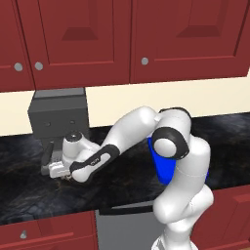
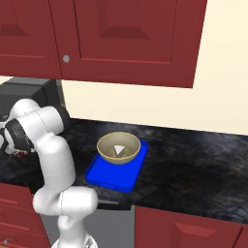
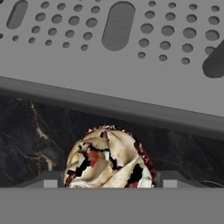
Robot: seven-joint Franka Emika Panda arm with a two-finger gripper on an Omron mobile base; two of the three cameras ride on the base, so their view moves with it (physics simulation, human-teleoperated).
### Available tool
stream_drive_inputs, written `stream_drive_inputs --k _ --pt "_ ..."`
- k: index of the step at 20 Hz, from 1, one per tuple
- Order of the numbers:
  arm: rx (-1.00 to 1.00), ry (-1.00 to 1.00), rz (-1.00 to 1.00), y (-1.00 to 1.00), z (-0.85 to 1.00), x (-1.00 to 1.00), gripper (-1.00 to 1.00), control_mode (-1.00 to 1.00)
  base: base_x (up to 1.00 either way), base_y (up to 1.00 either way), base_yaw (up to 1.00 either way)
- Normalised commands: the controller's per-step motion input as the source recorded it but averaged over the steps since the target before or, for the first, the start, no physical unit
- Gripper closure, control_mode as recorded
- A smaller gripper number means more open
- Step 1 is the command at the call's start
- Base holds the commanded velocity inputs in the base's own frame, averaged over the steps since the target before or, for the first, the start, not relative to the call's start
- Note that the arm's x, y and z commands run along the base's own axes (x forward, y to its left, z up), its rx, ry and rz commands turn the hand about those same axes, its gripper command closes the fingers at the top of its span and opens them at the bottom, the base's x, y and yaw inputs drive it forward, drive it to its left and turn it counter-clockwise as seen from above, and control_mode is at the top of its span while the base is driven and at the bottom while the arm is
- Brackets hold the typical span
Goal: Place the bowl with cake and the cupcake onto the tray.
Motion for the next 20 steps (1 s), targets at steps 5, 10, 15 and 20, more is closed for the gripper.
stream_drive_inputs --k 5,10,15,20 --pt "0.00 0.00 0.00 -0.04 0.16 -0.01 1.00 -1.00 0.00 0.00 0.00" --pt "0.03 0.00 0.00 -0.64 0.38 -0.17 1.00 -1.00 0.00 0.00 0.00" --pt "0.05 0.01 0.00 -0.76 0.30 -0.21 1.00 -1.00 0.00 0.00 0.00" --pt "0.04 0.04 0.00 -0.85 0.36 -0.12 1.00 -1.00 0.00 0.00 0.00"
